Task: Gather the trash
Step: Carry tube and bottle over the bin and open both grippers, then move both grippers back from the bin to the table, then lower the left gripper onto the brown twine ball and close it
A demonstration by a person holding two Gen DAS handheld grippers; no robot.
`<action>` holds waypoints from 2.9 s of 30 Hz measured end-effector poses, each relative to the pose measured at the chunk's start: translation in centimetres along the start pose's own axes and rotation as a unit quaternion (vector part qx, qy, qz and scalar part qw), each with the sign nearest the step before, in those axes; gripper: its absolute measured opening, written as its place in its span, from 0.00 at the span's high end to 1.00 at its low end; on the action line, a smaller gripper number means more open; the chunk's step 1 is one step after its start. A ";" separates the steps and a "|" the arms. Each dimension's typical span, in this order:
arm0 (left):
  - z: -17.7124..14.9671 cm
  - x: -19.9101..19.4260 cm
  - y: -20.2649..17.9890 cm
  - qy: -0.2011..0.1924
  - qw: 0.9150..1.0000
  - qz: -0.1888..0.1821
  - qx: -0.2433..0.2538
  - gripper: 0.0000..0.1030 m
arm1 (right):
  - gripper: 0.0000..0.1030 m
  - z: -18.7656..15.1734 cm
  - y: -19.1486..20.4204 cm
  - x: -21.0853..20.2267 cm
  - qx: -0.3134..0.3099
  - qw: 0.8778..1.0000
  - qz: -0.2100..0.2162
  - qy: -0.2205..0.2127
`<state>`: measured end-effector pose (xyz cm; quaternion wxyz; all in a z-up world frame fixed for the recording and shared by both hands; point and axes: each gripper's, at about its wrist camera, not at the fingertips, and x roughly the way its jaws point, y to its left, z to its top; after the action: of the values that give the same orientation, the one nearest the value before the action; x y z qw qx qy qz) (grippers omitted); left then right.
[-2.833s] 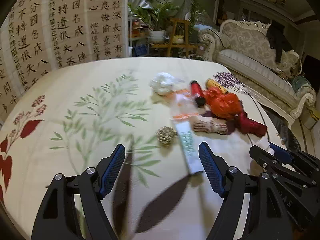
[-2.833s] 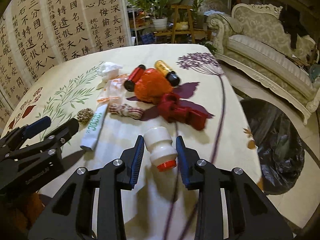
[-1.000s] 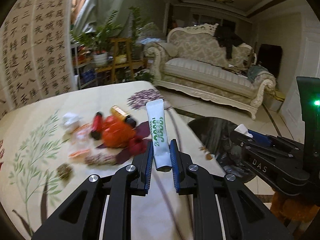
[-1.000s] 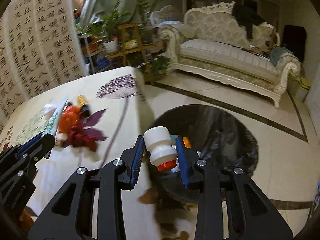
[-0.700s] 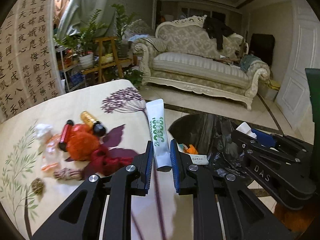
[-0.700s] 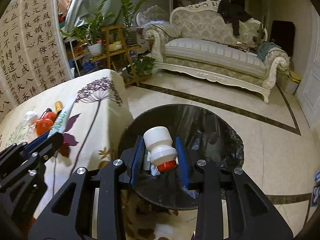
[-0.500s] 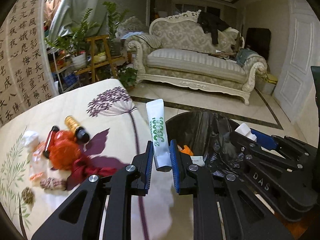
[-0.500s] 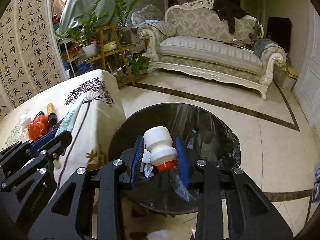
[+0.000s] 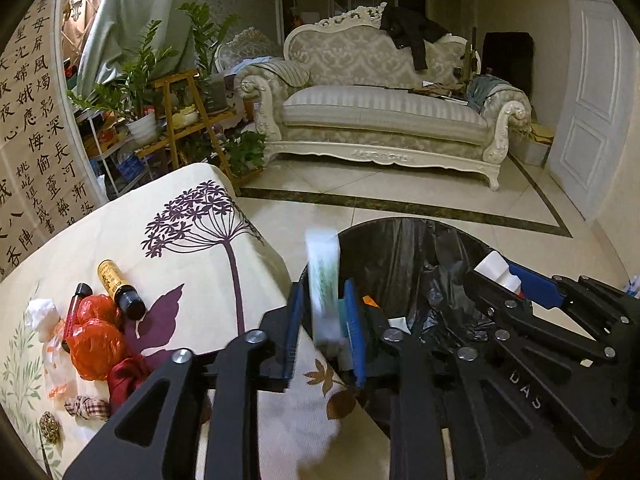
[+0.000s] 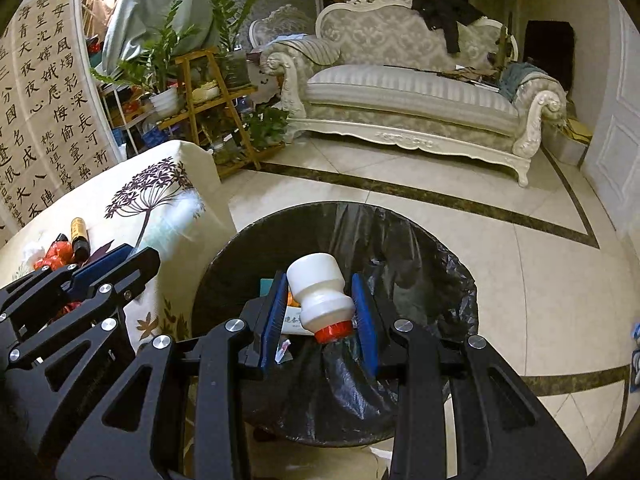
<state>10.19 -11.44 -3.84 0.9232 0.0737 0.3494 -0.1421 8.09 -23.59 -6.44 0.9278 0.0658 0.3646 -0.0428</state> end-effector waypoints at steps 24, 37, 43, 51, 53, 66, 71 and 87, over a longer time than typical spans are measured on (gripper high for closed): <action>-0.9 -2.3 2.5 -0.015 0.999 0.030 -0.036 0.29 | 0.50 -0.3 -0.3 -1.3 0.015 1.000 -0.005 -0.005; -4.3 -7.2 9.0 -0.008 0.991 0.098 -0.092 0.28 | 0.45 -1.2 5.7 -2.7 -0.028 0.998 0.050 -0.002; -5.9 -8.8 12.6 -0.002 0.983 0.133 -0.126 0.28 | 0.45 -1.8 9.0 -3.1 -0.053 0.995 0.081 0.004; -8.6 -9.8 17.8 0.021 0.970 0.172 -0.170 0.28 | 0.45 -2.3 12.8 -3.8 -0.087 0.990 0.108 0.007; -9.2 -9.8 19.0 0.033 0.966 0.173 -0.189 0.28 | 0.45 -2.4 13.4 -3.8 -0.092 0.989 0.112 0.008; -10.3 -8.0 21.0 0.076 0.967 0.148 -0.194 0.57 | 0.45 -2.8 16.3 -3.0 -0.118 0.985 0.125 0.024; -10.5 -8.1 21.2 0.075 0.970 0.135 -0.190 0.80 | 0.45 -2.7 17.3 -2.8 -0.125 0.983 0.130 0.027; -11.2 -10.4 22.7 0.048 0.968 0.154 -0.192 0.82 | 0.45 -3.0 22.2 -1.4 -0.176 0.976 0.127 0.034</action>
<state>2.90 14.92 -4.39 0.9130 -0.0449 0.3985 0.0753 7.86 -1.20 -5.61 0.9099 -0.0509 0.3863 0.1424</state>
